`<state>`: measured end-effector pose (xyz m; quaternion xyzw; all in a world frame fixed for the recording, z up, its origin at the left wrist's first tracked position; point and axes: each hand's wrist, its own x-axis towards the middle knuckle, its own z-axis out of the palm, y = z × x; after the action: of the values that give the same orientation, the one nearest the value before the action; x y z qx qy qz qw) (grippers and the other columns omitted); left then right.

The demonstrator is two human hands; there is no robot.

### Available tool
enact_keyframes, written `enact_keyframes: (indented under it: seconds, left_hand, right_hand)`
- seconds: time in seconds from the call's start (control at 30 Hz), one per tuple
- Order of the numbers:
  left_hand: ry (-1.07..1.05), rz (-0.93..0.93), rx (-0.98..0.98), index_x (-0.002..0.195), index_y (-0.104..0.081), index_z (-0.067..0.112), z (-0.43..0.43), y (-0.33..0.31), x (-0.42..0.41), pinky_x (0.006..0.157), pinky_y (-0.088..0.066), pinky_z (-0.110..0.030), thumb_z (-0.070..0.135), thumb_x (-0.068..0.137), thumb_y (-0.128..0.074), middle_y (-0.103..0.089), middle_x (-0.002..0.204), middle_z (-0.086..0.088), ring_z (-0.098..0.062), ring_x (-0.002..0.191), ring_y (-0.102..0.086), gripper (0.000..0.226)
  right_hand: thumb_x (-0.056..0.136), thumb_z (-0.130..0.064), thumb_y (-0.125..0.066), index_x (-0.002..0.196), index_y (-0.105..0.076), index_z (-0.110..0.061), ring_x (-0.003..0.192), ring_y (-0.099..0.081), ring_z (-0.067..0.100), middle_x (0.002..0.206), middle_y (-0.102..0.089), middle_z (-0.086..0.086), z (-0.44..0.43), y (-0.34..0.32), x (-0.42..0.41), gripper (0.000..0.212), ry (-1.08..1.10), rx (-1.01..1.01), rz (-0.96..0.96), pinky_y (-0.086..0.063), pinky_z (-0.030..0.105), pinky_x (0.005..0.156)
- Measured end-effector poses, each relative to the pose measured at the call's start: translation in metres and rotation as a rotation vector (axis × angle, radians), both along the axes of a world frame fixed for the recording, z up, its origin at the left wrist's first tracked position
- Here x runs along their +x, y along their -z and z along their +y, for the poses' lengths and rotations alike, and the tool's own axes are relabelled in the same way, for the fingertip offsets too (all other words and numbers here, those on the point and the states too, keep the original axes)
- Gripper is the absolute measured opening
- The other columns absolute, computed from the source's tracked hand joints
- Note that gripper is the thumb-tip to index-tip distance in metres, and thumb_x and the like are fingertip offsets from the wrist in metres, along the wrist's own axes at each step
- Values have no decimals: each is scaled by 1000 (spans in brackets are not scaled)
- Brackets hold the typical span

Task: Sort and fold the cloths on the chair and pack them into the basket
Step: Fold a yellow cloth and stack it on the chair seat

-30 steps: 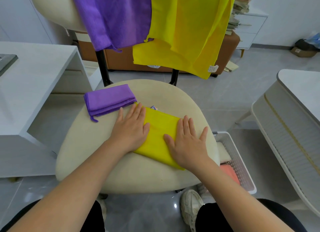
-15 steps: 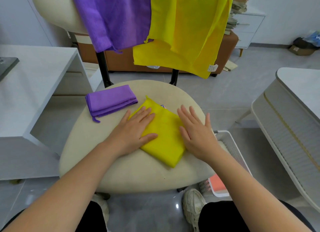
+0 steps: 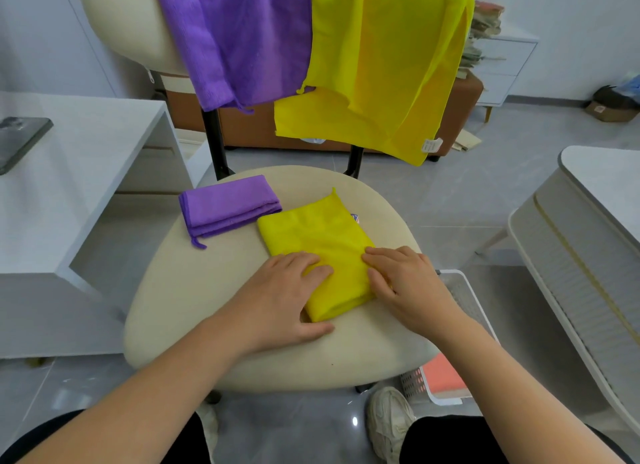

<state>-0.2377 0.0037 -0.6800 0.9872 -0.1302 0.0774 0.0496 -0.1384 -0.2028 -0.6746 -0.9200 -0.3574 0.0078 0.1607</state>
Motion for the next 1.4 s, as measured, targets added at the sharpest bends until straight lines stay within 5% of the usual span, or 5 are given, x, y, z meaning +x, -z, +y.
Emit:
enact_keyframes:
  seconds: [0.3,0.47,0.77,1.07,1.4]
  left_hand:
    - [191,-87,-148,112,-55,24,26,-5,-3,72,-55,-26,24,69,-64,-65,110,3,-15,96,-62,44]
    - [165,-96,-168,114,-55,19,26,5,-7,71,-59,-33,-2,61,-70,-68,113,-5,-22,101,-67,59]
    - [-80,-16,-721,104,-61,35,31,0,-14,64,-41,-21,40,80,-41,-63,75,11,-10,65,-54,31]
    - [5,-1,-505,135,-46,32,34,17,-8,112,-21,-27,53,77,-49,-41,139,14,12,128,-26,62]
    - [174,-127,-259,124,-59,25,46,15,-5,98,-32,-21,69,86,-40,-59,130,7,-5,120,-51,61]
  right_hand:
    - [77,-84,-19,110,-65,-28,98,-57,12,104,-66,-12,-12,-13,-2,79,-88,54,-71,-31,30,87]
    - [73,-69,-57,134,-47,-33,136,-33,8,136,-50,-14,-16,-6,-4,71,-268,89,-79,-13,44,115]
    - [78,-37,-53,126,-57,-23,127,-48,10,128,-61,-5,-7,8,-3,50,-334,149,-59,-26,35,112]
    - [71,-33,-55,90,-68,-38,79,-60,0,86,-68,-19,-8,-1,-2,23,-125,589,294,-47,24,72]
    - [89,-39,-48,139,-37,-38,145,-19,13,150,-34,-15,-23,20,6,52,-413,100,-77,-13,45,116]
